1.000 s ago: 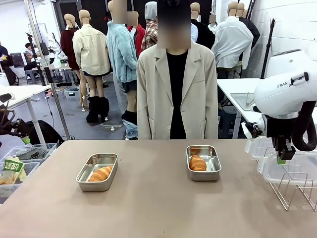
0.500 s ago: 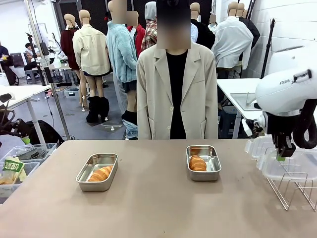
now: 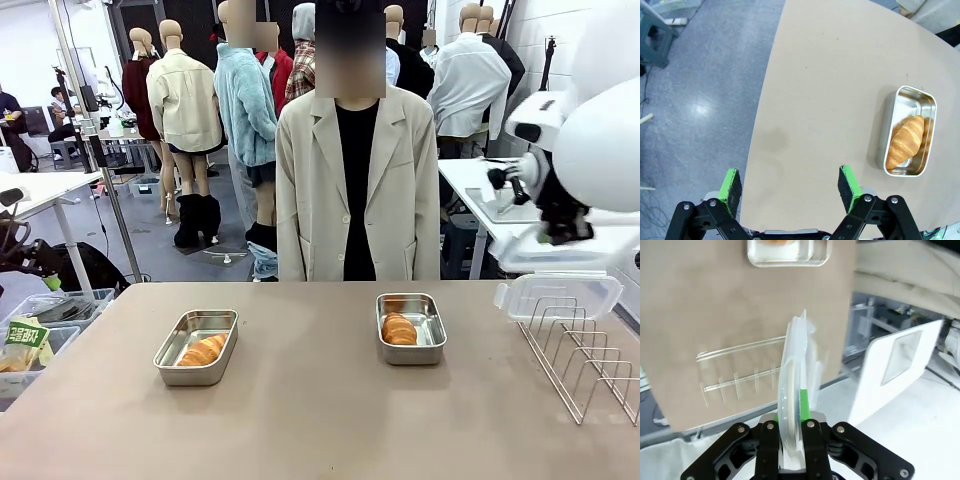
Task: Place the bread in airtight containers.
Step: Release when the human grabs the Airtight Container lid.
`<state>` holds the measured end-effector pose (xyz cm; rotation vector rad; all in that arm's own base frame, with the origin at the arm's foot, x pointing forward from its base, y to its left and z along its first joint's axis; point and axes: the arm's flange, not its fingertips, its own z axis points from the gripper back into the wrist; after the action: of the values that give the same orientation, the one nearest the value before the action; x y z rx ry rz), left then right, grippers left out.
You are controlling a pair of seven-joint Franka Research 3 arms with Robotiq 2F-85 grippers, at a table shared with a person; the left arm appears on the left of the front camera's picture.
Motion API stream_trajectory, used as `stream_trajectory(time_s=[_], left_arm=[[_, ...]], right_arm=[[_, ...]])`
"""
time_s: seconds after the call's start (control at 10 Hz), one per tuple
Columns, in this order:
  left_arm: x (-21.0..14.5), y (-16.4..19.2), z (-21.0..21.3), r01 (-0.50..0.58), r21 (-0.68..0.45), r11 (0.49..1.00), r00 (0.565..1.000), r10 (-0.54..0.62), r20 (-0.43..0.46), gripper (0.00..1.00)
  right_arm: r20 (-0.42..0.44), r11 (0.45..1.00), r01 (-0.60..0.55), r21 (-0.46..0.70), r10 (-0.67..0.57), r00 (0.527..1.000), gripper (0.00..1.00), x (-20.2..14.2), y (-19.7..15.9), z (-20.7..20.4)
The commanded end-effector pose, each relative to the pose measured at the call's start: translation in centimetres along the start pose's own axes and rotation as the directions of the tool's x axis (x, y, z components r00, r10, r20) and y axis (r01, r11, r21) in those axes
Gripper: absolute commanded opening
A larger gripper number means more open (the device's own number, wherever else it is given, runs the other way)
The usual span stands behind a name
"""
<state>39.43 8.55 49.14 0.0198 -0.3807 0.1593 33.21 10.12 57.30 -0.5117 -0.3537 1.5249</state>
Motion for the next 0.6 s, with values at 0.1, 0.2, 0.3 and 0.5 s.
stream_trajectory(time_s=[0.1, 0.2, 0.3, 0.5], left_arm=[[0.0, 0.1, 0.1, -0.002, 0.0, 1.0, 1.0, 0.002, -0.004, 1.0], [0.0, 0.1, 0.1, -0.002, 0.0, 1.0, 1.0, 0.002, -0.004, 1.0], [0.0, 0.1, 0.1, -0.002, 0.0, 1.0, 1.0, 0.002, -0.004, 1.0], [0.0, 0.1, 0.1, -0.002, 0.0, 1.0, 1.0, 0.002, -0.004, 1.0]], right_arm=[[0.132, 0.965, 0.105, -0.241, -0.074, 0.989, 0.0, 6.4, -2.7, -1.3], [0.157, 0.941, 0.164, -0.296, -0.122, 0.98, 0.0, 8.7, -3.6, -1.2], [0.187, 0.939, 0.177, -0.294, -0.125, 0.974, 0.0, 10.7, -4.2, -1.0], [0.239, 0.921, 0.263, -0.289, -0.197, 0.951, 0.0, 14.6, -6.7, -1.9]])
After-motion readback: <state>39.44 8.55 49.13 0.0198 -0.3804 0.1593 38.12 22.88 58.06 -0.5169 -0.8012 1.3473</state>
